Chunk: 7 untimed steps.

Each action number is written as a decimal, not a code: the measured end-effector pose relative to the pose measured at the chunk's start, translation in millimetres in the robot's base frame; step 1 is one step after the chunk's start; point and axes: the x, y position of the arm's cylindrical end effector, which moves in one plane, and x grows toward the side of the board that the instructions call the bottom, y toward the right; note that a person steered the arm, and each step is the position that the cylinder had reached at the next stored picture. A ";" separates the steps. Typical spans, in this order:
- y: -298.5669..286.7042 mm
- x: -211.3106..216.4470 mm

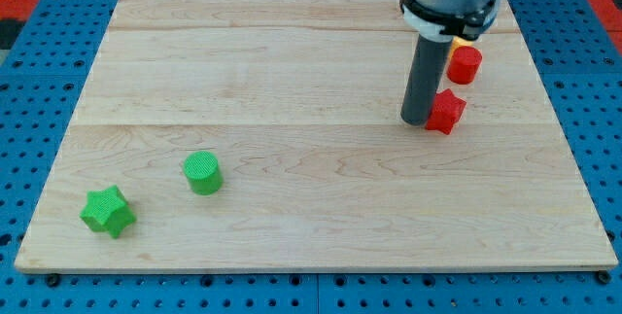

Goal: Move the red star bottom to the red circle

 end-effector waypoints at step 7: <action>18.0 17.1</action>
